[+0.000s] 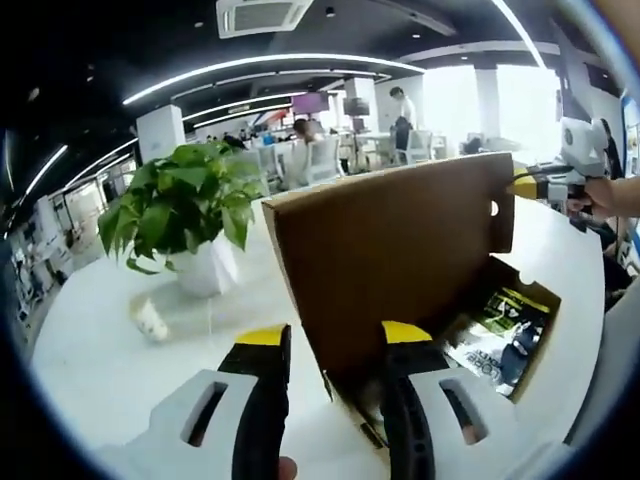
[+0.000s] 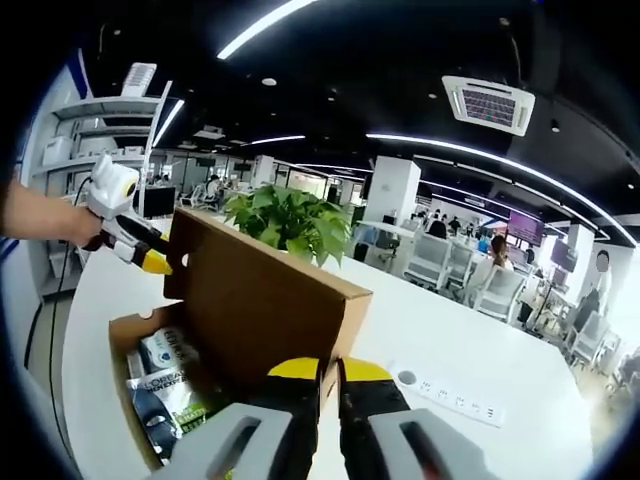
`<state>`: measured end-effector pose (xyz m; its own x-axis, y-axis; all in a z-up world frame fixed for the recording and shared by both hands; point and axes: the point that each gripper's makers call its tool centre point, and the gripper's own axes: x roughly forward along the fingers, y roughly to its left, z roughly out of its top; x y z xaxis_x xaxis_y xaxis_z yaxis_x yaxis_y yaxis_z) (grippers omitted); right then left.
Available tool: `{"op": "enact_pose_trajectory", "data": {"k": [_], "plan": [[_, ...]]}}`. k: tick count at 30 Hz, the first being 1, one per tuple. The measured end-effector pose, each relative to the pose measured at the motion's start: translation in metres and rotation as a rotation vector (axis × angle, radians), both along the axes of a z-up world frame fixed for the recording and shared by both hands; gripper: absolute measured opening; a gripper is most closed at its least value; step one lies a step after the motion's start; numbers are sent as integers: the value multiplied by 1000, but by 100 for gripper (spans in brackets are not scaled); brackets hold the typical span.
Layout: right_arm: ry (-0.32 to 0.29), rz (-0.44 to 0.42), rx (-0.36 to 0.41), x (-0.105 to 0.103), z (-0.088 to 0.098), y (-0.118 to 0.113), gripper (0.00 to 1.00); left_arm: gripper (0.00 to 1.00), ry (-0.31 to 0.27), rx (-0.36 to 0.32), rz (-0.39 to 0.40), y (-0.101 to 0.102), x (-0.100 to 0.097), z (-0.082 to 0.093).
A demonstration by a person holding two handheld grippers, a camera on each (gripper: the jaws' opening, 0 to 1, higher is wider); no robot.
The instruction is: Operate the shoe box by opening the lid, removing the specified soft item, and placing it in the target area until the item is outside and the box remains undamaged.
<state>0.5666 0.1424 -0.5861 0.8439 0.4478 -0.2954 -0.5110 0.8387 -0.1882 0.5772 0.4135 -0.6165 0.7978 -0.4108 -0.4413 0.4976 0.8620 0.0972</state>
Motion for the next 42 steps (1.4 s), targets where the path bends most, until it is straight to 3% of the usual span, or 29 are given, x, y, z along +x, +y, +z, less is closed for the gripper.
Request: {"op": "enact_pose_trajectory", "data": {"k": [7, 11, 42], "plan": [[0, 0, -3, 1, 1, 0, 0, 31, 24, -3, 16, 4, -4, -14], [0, 0, -6, 1, 1, 0, 0, 23, 39, -1, 29, 7, -4, -21], [17, 7, -21, 23, -2, -3, 0, 13, 103, 10, 78, 22, -3, -53]]}}
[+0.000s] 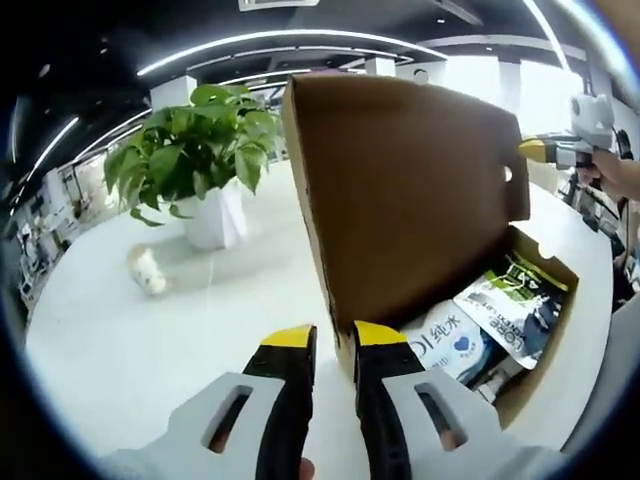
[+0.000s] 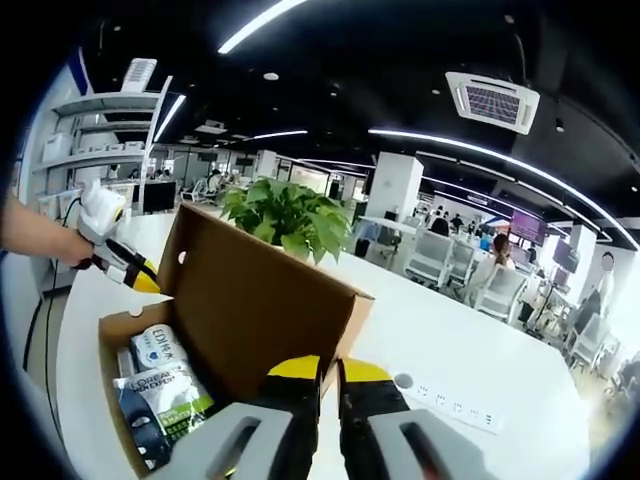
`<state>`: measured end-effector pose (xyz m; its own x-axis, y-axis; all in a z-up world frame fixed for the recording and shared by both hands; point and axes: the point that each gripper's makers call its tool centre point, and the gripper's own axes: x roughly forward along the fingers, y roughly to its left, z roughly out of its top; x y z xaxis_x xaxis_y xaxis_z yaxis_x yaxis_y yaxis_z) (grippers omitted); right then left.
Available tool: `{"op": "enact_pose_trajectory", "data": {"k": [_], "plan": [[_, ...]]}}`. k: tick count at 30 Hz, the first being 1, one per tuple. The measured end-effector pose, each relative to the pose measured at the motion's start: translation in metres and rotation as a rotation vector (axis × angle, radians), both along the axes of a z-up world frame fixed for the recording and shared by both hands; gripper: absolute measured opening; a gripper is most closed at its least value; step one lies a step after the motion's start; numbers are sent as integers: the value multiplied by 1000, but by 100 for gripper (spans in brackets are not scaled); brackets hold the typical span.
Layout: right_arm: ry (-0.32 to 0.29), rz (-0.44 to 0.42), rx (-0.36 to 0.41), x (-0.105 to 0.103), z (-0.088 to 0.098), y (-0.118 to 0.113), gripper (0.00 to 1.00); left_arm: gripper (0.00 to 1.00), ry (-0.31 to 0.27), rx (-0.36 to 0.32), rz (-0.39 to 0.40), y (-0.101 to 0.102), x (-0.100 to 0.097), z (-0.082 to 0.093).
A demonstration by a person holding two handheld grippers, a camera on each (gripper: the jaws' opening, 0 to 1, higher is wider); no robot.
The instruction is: Operate the shoe box by opening the lid, removing the specified soft item, and placing it in the target area until the item is outside and the box remains undamaged.
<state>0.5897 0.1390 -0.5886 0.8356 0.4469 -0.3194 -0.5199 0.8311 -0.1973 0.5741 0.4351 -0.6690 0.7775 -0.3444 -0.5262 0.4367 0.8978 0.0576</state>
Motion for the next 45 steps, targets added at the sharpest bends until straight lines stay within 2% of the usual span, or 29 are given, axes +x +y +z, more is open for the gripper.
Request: {"op": "enact_pose_trajectory", "data": {"k": [18, 30, 31, 38, 45], "plan": [[21, -11, 14, 13, -4, -1, 0, 3, 13, 26, 6, 0, 8, -7], [30, -24, 13, 18, -7, -1, 1, 1, -3, 39, -1, 0, 11, -7], [25, -31, -15, 18, -8, -2, 3, 1, -2, 37, -1, 0, 11, -7], [44, -21, -6, 13, -13, 0, 6, 1, -4, 32, 1, 0, 14, -6], [103, -29, 5, 4, -32, -2, 8, 1, -9, 31, 0, -1, 17, -5]]}}
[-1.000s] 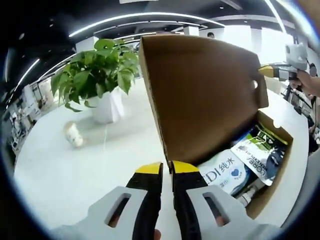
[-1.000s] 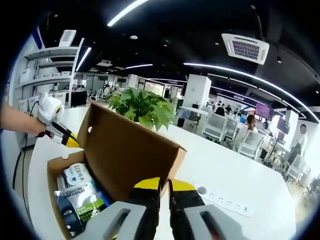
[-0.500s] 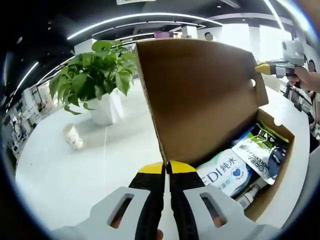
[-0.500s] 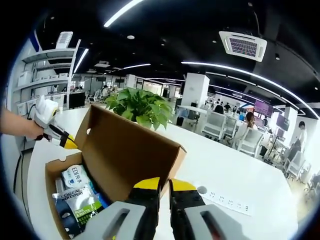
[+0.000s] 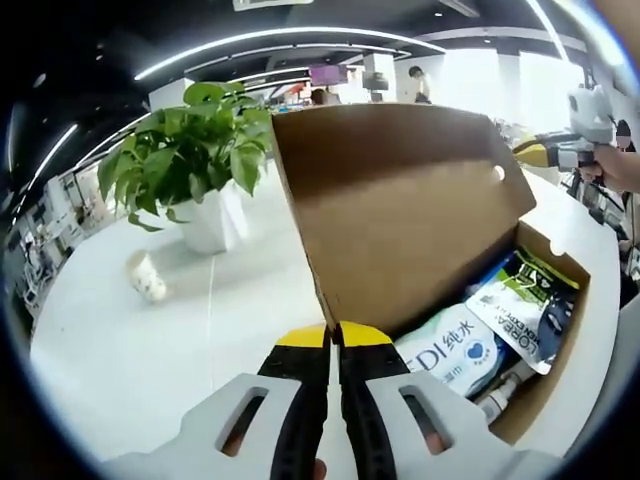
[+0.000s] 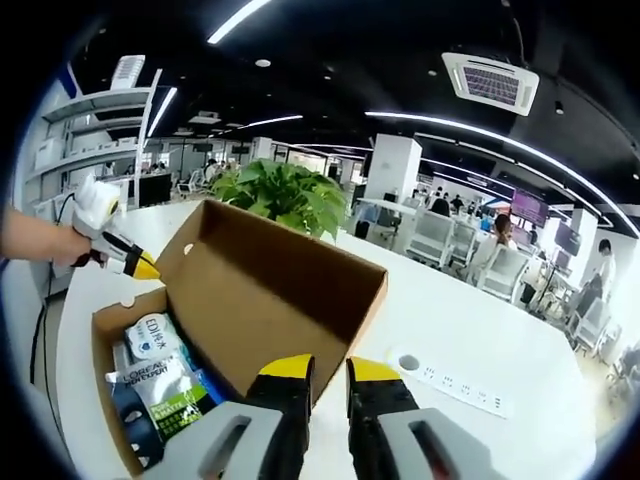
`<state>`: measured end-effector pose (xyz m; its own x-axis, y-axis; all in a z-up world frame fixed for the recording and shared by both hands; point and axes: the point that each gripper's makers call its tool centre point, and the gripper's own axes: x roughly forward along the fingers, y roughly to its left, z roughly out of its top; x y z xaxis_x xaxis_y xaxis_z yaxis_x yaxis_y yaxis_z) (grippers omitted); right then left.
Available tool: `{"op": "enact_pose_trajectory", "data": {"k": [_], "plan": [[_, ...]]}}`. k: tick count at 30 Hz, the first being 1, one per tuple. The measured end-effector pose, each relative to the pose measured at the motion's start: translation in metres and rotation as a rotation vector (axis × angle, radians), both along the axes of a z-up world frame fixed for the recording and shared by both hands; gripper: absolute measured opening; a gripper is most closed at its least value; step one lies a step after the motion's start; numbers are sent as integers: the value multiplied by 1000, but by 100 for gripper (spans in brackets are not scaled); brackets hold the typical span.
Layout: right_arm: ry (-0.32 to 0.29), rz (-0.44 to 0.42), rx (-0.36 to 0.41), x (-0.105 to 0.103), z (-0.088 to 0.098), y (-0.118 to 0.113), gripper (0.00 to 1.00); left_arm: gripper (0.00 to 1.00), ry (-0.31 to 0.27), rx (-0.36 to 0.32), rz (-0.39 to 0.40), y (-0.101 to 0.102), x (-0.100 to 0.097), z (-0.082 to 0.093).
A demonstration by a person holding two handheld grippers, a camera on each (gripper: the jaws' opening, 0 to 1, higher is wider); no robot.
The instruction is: Operate the shoe box by opening the lid, removing the specified soft item, and placing it in the target area until the item is outside and the box remains undamaged.
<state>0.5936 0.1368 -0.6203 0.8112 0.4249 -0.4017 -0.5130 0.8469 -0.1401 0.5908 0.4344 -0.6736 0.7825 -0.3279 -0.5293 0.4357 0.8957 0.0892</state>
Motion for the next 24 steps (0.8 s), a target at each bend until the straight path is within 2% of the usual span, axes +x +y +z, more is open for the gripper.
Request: {"op": "enact_pose_trajectory", "data": {"k": [12, 15, 18, 24], "plan": [[79, -12, 17, -11, -24, 1, 5, 1, -6, -11, 2, 0, 4, 2], [123, -24, 28, -13, -33, 0, 3, 1, -7, -14, 2, 0, 6, 2], [130, -41, 52, -12, -33, -1, 1, 1, -7, -15, 2, 0, 6, 2], [149, -84, 49, -11, -38, -9, 0, 1, -8, -18, 1, 0, 7, 2]]}}
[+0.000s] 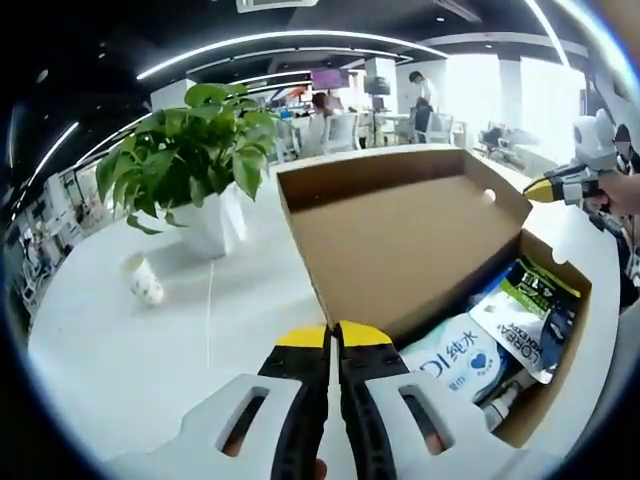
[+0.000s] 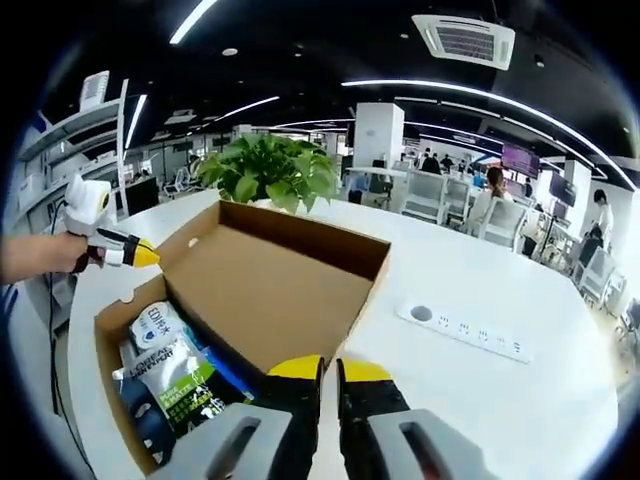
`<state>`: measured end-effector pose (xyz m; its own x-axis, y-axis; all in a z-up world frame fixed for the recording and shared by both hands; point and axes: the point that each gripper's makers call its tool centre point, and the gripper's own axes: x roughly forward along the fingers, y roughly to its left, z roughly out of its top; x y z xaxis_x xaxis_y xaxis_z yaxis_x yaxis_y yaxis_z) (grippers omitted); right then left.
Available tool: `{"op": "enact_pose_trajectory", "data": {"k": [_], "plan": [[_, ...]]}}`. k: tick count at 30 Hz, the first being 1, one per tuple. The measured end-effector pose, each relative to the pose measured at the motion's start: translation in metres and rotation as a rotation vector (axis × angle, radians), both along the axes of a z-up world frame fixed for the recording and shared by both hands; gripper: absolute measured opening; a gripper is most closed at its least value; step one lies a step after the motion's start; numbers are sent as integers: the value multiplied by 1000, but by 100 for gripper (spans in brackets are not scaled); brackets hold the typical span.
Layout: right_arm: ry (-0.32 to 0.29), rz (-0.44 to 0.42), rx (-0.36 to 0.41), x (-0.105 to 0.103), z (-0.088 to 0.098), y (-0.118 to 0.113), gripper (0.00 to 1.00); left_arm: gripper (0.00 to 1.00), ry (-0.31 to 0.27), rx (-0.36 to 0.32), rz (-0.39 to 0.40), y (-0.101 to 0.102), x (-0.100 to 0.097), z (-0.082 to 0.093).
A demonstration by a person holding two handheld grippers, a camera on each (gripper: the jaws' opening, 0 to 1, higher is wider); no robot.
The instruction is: Operate the shoe box by opening the lid, removing the specified soft item, and placing it in the target area until the item is outside and the box remains undamaged.
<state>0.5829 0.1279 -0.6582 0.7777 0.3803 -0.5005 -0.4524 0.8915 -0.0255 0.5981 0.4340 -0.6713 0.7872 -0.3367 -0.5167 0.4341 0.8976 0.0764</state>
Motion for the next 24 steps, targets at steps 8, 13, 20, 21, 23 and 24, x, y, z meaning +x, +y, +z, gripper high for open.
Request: {"op": "enact_pose_trajectory", "data": {"k": [8, 13, 20, 21, 23, 24], "plan": [[35, -4, 23, -3, -8, 1, 0, 0, 1, -1, -2, -1, 2, 0], [53, -9, 34, -3, -11, 2, 0, 0, 4, -5, -3, -2, 3, 0], [65, -15, 44, 1, -16, 1, 0, 0, 7, -9, -3, -2, 4, -1], [65, -14, 44, 2, -16, 1, 0, 0, 7, -11, -2, -2, 5, -1], [63, -14, 43, 3, -16, 1, 0, 0, 8, -12, -2, -3, 5, -1], [63, -15, 44, 3, -16, 1, 0, 0, 8, -12, -2, -3, 5, -1]]}}
